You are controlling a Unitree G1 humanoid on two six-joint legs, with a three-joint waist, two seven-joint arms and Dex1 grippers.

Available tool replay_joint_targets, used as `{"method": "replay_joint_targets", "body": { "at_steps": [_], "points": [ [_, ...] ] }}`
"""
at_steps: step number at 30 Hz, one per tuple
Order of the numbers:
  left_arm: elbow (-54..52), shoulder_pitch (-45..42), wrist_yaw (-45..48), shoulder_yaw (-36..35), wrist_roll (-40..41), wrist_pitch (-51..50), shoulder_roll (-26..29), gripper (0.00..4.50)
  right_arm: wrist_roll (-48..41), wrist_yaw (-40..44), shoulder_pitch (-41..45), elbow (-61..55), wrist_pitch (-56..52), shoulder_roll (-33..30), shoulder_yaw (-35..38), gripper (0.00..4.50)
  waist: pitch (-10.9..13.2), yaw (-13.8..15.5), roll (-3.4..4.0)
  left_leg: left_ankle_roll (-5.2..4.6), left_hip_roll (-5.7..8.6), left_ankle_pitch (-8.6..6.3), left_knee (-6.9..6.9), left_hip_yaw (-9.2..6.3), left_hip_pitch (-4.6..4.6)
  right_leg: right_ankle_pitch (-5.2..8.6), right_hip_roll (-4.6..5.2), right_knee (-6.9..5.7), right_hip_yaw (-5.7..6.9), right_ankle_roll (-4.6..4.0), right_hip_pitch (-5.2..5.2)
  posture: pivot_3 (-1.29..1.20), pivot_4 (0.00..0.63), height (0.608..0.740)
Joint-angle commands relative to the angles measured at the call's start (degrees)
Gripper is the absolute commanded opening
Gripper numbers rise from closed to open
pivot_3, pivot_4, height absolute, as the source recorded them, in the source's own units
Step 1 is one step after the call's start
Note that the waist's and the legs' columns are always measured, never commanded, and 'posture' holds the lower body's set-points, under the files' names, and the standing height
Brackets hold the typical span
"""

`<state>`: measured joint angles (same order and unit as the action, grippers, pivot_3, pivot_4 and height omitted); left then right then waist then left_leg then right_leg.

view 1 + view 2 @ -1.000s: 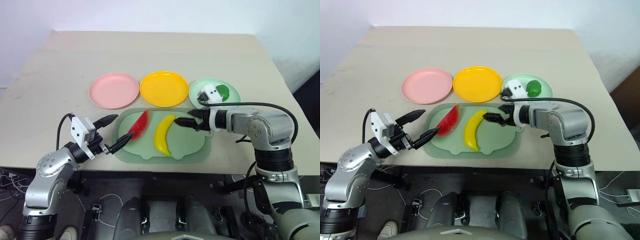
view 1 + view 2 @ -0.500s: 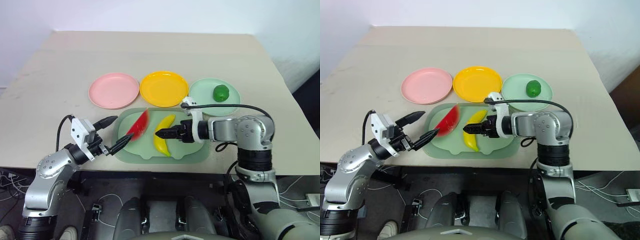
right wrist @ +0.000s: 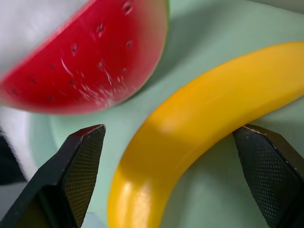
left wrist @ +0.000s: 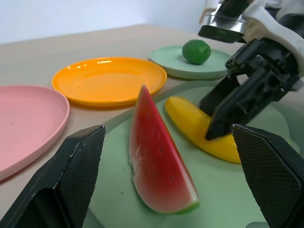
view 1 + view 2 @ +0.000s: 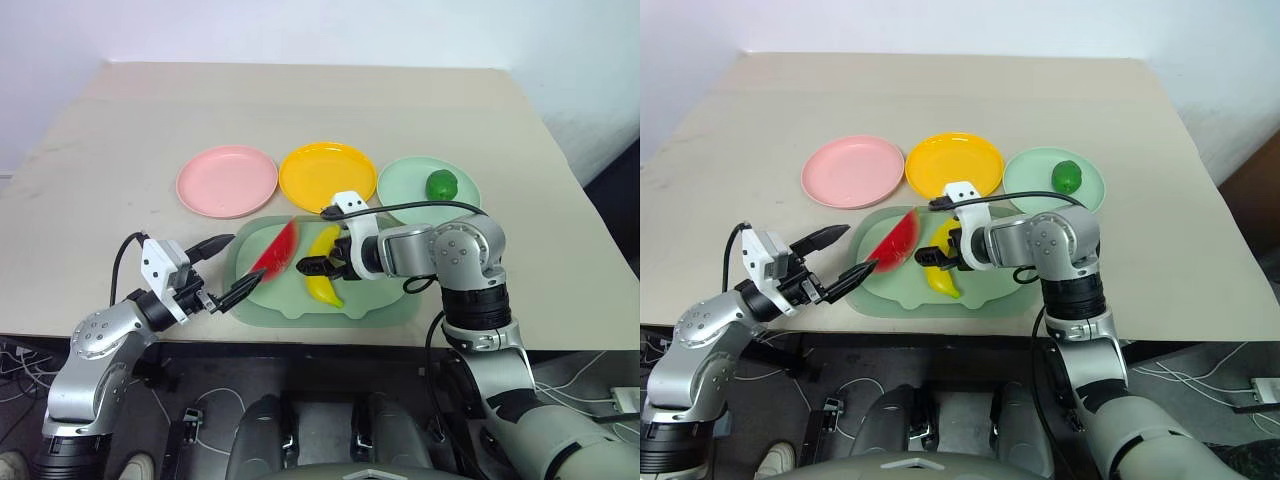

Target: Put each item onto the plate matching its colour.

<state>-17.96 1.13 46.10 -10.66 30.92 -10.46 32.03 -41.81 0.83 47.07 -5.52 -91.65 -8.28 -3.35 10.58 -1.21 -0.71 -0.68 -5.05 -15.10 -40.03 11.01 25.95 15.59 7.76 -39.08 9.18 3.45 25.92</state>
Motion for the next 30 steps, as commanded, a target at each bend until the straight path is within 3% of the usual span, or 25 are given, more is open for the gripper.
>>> {"method": "replay_joint_targets", "body": {
  "at_steps": [1,6,9,12,17,23,27,30],
  "points": [
    [-1.7,0.0,0.2,-1.6,0.1,0.8,0.7,4.5,-0.6,-0.4,-0.6,0.0,-0.8,-1.4,-2.9,4.48,0.0,0.0,-0.03,0.0,0.0,0.0,0.0,0.0,0.0,0.0,0.0,0.0,0.0,0.0,-0.01,0.0,0.15,0.695],
    [-1.2,-0.4,0.3,-1.4,0.0,1.1,0.6,4.5,-0.7,-0.4,-0.6,-0.4,-0.8,-2.6,-5.1,4.48,0.0,0.1,-0.03,0.0,0.0,0.0,0.0,0.0,0.0,0.0,0.0,0.0,0.0,0.0,-0.01,0.0,0.15,0.695],
    [-1.0,-0.6,0.2,-1.3,-0.3,1.3,0.5,4.5,0.0,0.2,-0.4,-1.8,-0.8,-3.2,-6.4,3.91,0.0,0.1,-0.03,0.0,0.0,0.0,0.0,0.0,0.0,0.0,0.0,0.01,0.0,0.0,-0.01,0.0,0.15,0.695],
    [-0.7,-0.7,0.3,-1.2,-0.6,1.4,0.4,4.5,0.4,0.3,-0.4,-2.0,-0.8,-3.4,-6.4,2.92,0.0,0.1,-0.03,0.0,0.0,0.0,0.01,0.0,0.0,0.0,0.0,0.01,0.0,0.0,0.0,0.0,0.15,0.695],
    [-0.2,-1.2,0.0,-1.1,-1.2,2.0,0.1,4.5,0.4,0.5,-0.4,-1.5,-0.8,-3.6,-6.3,2.92,0.0,0.2,-0.04,0.0,0.0,0.0,0.0,0.0,0.01,0.0,0.01,0.01,0.0,0.0,0.0,0.0,0.15,0.695],
    [-0.4,-1.1,0.0,-1.1,-1.4,2.1,-0.1,4.5,1.3,-0.1,0.0,-1.0,-0.8,-3.9,-5.5,1.63,0.0,0.1,-0.04,-0.01,0.0,0.0,0.01,-0.01,0.04,0.0,0.0,0.01,0.01,0.0,0.04,0.0,0.15,0.695],
    [-0.5,-1.1,-0.1,-1.4,-1.4,2.1,0.0,4.5,3.1,0.3,0.9,-1.7,-0.8,-4.2,-1.8,1.63,0.0,0.3,-0.04,-0.01,0.0,0.0,0.0,-0.01,0.06,0.0,0.02,0.01,0.01,0.0,0.04,0.0,0.15,0.695],
    [-0.8,-0.9,-0.1,-1.6,-1.3,2.1,0.1,4.5,1.9,4.7,1.5,-5.1,-0.7,-8.2,-1.3,1.63,0.0,0.4,-0.03,-0.01,0.0,0.0,-0.01,-0.01,0.15,0.0,0.03,0.01,0.01,0.0,0.12,0.0,0.15,0.695]
  ]
}}
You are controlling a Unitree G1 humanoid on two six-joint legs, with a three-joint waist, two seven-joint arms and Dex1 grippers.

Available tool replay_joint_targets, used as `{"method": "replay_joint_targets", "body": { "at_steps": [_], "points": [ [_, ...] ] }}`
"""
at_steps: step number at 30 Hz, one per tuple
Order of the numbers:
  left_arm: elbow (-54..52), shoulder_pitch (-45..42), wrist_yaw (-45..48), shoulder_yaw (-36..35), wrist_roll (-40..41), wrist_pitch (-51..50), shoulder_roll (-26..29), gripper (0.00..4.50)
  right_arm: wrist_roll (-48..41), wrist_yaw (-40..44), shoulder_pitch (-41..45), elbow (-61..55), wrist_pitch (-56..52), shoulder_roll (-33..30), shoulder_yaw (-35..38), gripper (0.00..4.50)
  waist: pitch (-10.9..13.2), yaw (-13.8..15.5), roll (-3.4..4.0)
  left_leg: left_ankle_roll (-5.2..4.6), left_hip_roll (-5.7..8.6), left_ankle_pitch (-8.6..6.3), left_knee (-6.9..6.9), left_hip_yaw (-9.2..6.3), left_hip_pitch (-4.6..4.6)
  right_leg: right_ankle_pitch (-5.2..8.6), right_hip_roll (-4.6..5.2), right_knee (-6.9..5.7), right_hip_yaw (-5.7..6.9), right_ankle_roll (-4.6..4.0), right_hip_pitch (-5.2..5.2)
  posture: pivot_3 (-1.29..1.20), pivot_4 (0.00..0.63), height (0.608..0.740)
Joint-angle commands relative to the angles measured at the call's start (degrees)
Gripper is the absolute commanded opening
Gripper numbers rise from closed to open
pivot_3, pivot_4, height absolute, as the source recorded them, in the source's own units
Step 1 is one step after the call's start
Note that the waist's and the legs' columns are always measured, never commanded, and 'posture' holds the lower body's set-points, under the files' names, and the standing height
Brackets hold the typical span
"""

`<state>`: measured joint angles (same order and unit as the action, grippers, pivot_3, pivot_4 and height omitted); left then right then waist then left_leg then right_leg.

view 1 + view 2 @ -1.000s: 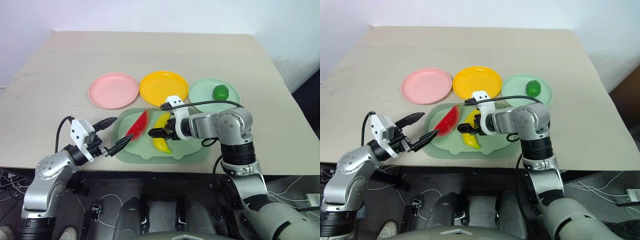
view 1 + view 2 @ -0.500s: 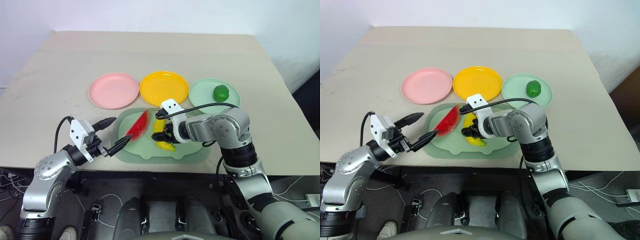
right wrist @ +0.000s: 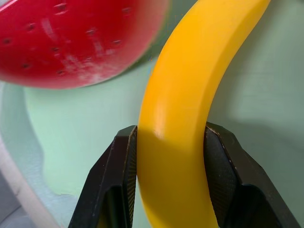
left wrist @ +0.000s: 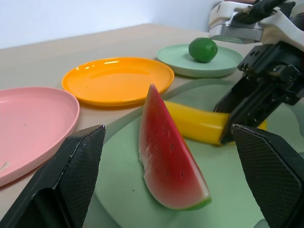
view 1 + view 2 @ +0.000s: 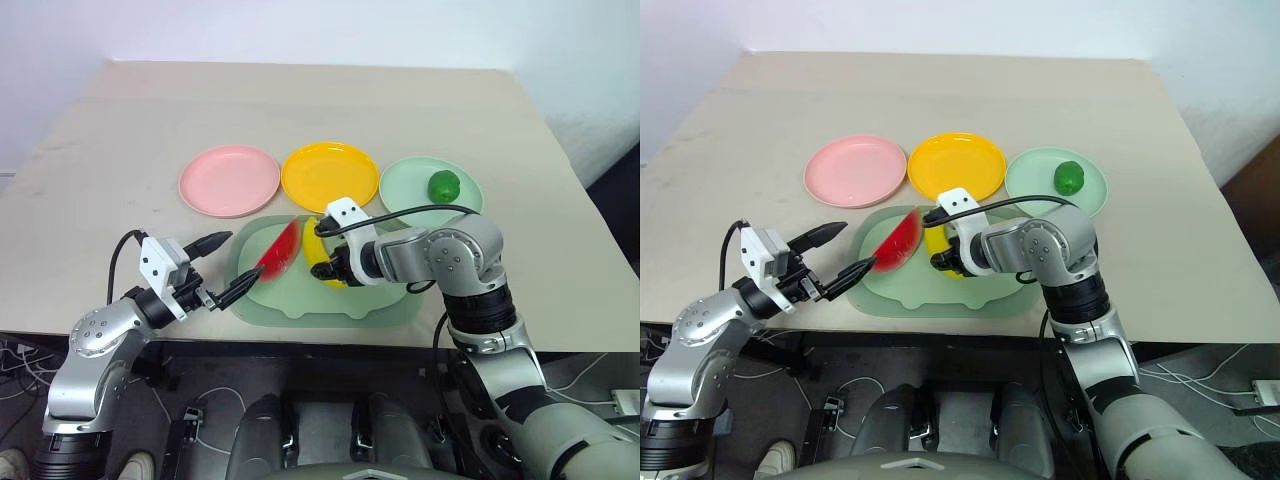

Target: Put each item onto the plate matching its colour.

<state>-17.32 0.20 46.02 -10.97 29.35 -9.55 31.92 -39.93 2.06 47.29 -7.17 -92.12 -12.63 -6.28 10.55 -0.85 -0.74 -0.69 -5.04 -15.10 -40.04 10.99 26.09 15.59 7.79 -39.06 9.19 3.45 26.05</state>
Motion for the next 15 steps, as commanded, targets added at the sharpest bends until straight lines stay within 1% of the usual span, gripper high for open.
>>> {"method": "replay_joint_targets", "body": {
  "at_steps": [1,2,6,8,11,15],
  "points": [
    [-1.4,0.0,0.0,-1.4,0.3,1.2,0.2,4.5,-0.4,5.0,1.7,-4.1,-0.3,-5.2,1.9,1.63,0.0,0.0,0.0,0.0,0.0,0.0,-0.01,-0.01,0.12,0.0,0.0,0.0,0.0,0.0,0.11,0.0,0.15,0.695],
    [-1.3,-0.1,0.0,-1.4,0.3,1.2,0.2,4.5,-0.2,6.0,2.5,-4.3,0.1,-6.5,2.1,1.63,0.0,0.0,0.0,0.0,0.01,0.0,-0.03,-0.01,0.26,-0.01,0.0,-0.02,0.0,0.0,0.28,0.0,0.15,0.695],
    [-0.6,-0.8,-0.2,-1.5,0.1,1.6,0.0,4.5,4.9,8.2,7.3,0.0,8.8,-10.9,2.7,1.63,0.0,-0.6,0.03,0.03,0.02,0.03,-0.02,0.01,0.34,-0.01,-0.06,-0.03,0.0,0.0,0.4,0.0,0.15,0.695],
    [-0.4,-1.2,-0.6,-1.4,-0.3,1.9,-0.4,4.5,6.2,9.5,9.6,4.4,11.2,-10.5,3.8,1.63,0.0,-0.8,0.03,0.07,0.01,0.05,0.01,0.02,0.32,-0.01,-0.09,-0.04,0.0,-0.01,0.41,0.0,0.15,0.695],
    [-0.5,-1.7,-1.2,-1.0,-0.4,1.9,-0.9,4.5,8.7,12.0,12.7,10.8,14.7,-10.7,2.8,1.63,0.0,-1.1,0.02,0.07,0.01,0.05,0.01,0.02,0.32,-0.01,-0.09,-0.03,0.0,0.0,0.39,0.0,0.15,0.695],
    [-1.4,-1.3,-1.7,-1.0,-0.4,1.8,-1.1,4.5,10.6,15.6,16.8,17.6,14.6,-11.1,1.2,1.63,0.0,-1.3,0.03,0.06,0.02,0.06,0.01,0.02,0.34,-0.01,-0.08,-0.04,0.01,0.0,0.4,0.0,0.15,0.695]
  ]
}}
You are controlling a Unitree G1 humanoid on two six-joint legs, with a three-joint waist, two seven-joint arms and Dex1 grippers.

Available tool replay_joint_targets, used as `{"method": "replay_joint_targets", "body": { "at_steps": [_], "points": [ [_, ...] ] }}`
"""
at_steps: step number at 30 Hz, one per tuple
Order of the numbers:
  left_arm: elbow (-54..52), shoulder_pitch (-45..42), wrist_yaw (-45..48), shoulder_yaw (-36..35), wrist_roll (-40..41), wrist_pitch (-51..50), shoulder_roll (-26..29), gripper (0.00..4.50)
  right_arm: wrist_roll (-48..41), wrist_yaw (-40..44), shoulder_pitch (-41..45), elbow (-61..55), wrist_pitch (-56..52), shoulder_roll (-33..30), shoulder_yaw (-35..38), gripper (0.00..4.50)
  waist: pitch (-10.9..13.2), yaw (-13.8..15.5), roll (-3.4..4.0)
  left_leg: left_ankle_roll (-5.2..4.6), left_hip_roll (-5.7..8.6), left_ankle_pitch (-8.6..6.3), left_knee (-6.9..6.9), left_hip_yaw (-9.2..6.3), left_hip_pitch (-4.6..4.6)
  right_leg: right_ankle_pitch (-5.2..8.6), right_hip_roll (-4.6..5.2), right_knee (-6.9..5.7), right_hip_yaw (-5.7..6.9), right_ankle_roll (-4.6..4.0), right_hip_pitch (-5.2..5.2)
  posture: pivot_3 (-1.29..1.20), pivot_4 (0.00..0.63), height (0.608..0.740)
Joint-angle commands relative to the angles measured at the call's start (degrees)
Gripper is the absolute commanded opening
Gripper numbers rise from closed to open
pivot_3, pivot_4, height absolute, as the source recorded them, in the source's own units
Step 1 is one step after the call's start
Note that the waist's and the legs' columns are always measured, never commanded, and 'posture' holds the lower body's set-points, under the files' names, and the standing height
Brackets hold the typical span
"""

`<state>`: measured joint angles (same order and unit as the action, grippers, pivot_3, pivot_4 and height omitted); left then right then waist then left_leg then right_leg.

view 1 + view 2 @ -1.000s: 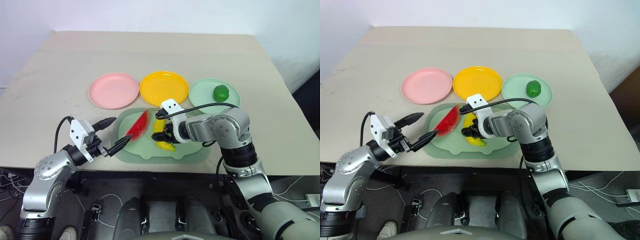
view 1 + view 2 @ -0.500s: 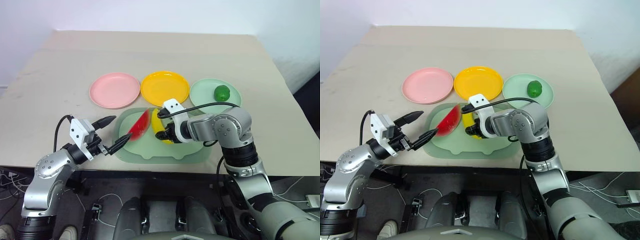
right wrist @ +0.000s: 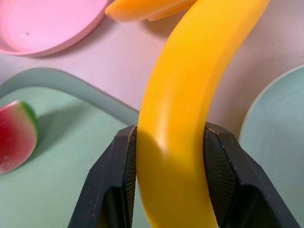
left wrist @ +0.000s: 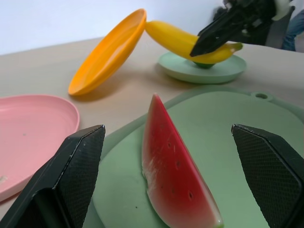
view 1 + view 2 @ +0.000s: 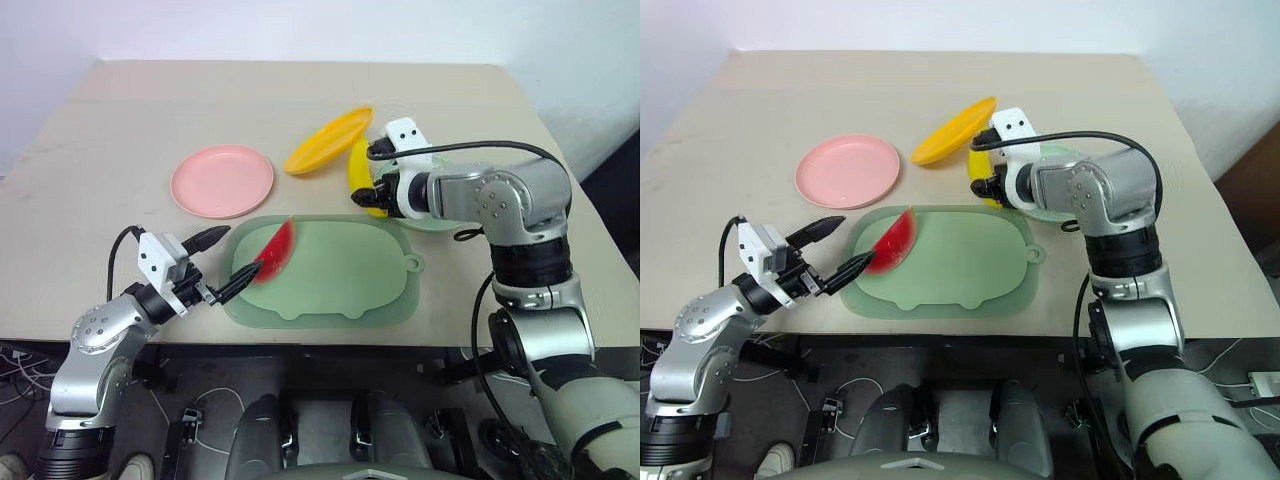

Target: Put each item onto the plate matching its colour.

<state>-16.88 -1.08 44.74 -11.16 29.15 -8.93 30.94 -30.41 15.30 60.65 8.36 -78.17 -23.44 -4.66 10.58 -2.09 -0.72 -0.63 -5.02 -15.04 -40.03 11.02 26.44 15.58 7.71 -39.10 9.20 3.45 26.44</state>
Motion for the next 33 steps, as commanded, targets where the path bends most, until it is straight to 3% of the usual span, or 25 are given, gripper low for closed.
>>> {"method": "replay_joint_targets", "body": {
  "at_steps": [1,9,20,26,33],
  "points": [
    [-2.0,0.1,-0.5,-0.9,-0.2,1.2,-0.1,4.5,1.5,3.0,3.8,2.7,0.4,-0.4,-0.6,1.63,0.0,-0.2,0.0,0.0,0.0,0.0,0.0,0.01,0.0,0.0,0.0,-0.01,0.0,0.0,0.01,0.0,0.15,0.695],
    [-4.6,2.9,-2.0,-2.1,0.3,0.9,0.1,4.5,3.7,6.9,1.9,1.2,-0.1,-1.4,-2.4,1.63,0.0,-0.4,0.0,0.0,-0.01,0.0,0.0,0.0,0.0,0.0,0.0,-0.01,0.0,0.0,0.01,0.0,0.15,0.695],
    [-2.6,1.1,-0.8,-2.7,0.5,0.8,1.2,4.5,-3.6,11.2,-6.3,-18.5,-13.7,-1.3,-0.6,1.63,0.0,-0.3,-0.01,0.0,-0.02,0.0,-0.02,-0.02,-0.01,0.0,0.02,-0.03,0.0,-0.01,-0.01,0.0,0.15,0.695],
    [-1.2,-0.7,0.2,-1.6,0.3,0.8,1.0,4.5,-6.9,11.9,-9.1,-24.4,-14.3,-1.2,1.9,1.63,0.0,-0.2,-0.01,0.0,0.0,0.0,-0.03,-0.03,-0.01,-0.01,0.03,-0.02,0.02,0.0,-0.03,0.0,0.15,0.695],
    [-0.4,-1.3,0.7,-1.7,0.0,1.1,0.9,4.5,-5.5,11.7,-5.7,-19.8,-9.1,0.4,4.7,1.63,0.0,-0.3,-0.02,0.0,0.0,0.0,-0.03,-0.03,-0.02,-0.01,0.02,-0.03,0.02,0.0,-0.03,0.0,0.15,0.695]
  ]
}}
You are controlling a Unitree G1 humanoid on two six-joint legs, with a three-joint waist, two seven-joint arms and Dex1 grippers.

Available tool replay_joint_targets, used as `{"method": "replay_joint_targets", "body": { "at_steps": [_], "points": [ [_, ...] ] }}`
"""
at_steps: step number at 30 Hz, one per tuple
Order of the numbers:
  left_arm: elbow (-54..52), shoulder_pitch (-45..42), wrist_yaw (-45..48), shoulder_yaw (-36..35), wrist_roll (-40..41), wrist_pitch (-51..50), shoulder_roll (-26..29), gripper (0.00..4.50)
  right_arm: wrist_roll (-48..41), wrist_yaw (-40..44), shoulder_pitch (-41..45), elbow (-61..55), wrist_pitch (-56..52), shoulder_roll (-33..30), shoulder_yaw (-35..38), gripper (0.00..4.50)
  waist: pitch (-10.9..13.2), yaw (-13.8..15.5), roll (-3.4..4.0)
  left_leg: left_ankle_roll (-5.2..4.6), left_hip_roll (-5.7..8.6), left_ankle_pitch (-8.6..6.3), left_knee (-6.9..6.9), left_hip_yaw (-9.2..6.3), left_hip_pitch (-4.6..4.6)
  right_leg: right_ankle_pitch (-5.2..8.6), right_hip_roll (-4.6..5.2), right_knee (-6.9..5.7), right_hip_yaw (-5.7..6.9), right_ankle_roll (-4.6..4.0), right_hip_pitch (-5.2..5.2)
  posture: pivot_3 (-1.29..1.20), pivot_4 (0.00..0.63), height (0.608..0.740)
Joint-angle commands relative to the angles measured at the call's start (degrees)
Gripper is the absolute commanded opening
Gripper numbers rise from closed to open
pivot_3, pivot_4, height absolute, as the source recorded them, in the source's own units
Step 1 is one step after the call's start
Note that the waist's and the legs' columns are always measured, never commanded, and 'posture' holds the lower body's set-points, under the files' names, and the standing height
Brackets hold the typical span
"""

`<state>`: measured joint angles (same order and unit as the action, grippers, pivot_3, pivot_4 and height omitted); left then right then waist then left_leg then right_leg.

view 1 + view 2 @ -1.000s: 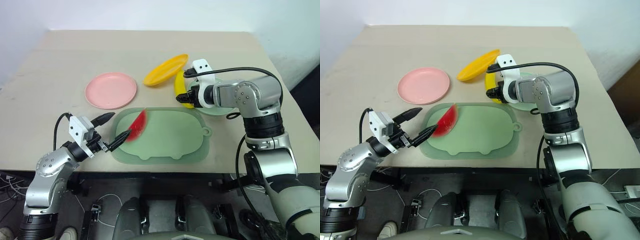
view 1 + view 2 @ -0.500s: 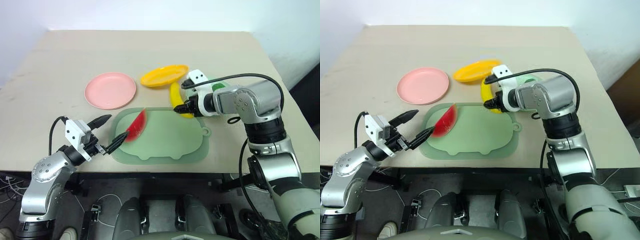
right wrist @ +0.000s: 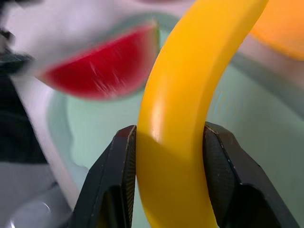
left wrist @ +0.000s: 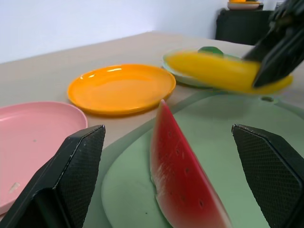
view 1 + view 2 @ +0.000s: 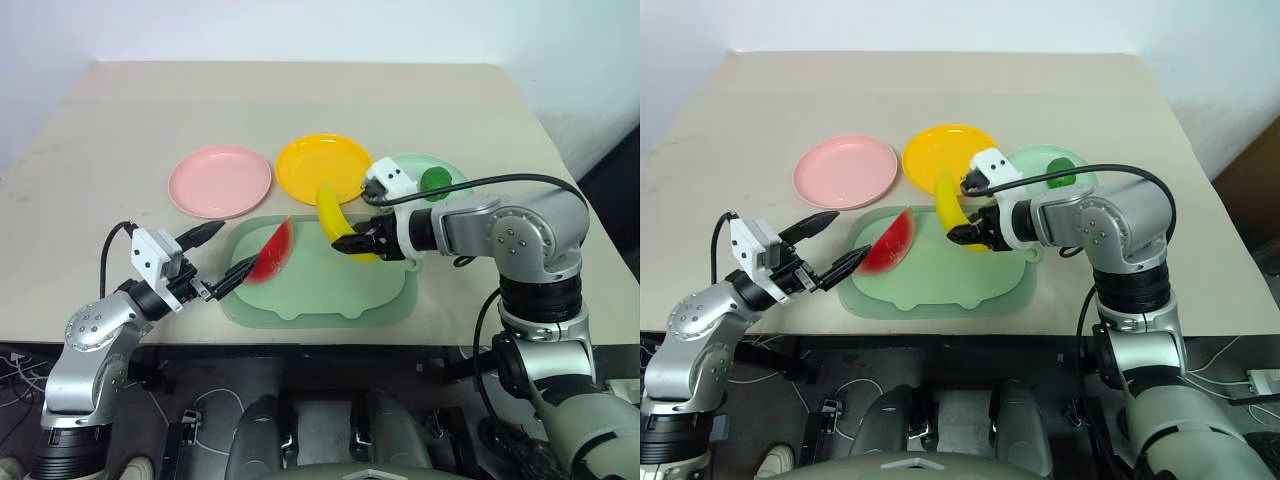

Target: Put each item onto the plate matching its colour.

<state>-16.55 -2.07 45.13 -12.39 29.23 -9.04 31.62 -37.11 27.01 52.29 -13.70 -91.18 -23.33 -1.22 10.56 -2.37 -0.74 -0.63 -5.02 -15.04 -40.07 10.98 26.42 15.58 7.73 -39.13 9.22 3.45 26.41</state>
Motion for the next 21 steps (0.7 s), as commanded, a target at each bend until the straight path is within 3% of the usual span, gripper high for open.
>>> {"method": "replay_joint_targets", "body": {
  "at_steps": [1,5,16,21],
  "points": [
    [-0.8,-0.2,0.3,-0.5,-0.1,1.2,0.2,4.5,2.3,0.0,3.7,4.9,6.1,0.4,0.5,1.63,0.0,0.0,0.0,0.0,0.0,0.0,0.0,0.0,0.0,0.0,0.0,0.0,0.0,0.0,0.0,0.0,0.15,0.695],
    [-1.1,0.1,0.2,-0.6,-0.2,1.3,0.1,4.5,7.0,0.7,7.8,17.4,15.3,1.6,-2.1,1.63,0.0,-0.1,0.0,0.0,0.02,0.0,-0.01,0.02,-0.01,0.0,0.0,-0.03,0.0,0.0,0.0,0.0,0.15,0.695],
    [-3.4,2.3,-1.3,-1.2,-0.2,1.0,0.2,4.5,21.0,0.2,26.5,70.5,50.0,12.8,-1.3,1.63,0.0,-0.3,0.02,0.01,0.02,0.02,-0.01,0.27,0.0,0.01,-0.02,-0.07,-0.02,0.01,0.05,0.0,0.15,0.695],
    [-4.7,3.7,-2.5,-1.2,-0.1,0.9,0.0,4.5,25.3,-1.8,30.1,82.8,60.5,16.5,-0.4,1.63,0.0,-0.2,0.02,0.01,0.01,0.02,-0.04,0.28,0.01,0.01,-0.01,-0.08,-0.02,0.01,0.04,0.0,0.15,0.695]
  ]
}}
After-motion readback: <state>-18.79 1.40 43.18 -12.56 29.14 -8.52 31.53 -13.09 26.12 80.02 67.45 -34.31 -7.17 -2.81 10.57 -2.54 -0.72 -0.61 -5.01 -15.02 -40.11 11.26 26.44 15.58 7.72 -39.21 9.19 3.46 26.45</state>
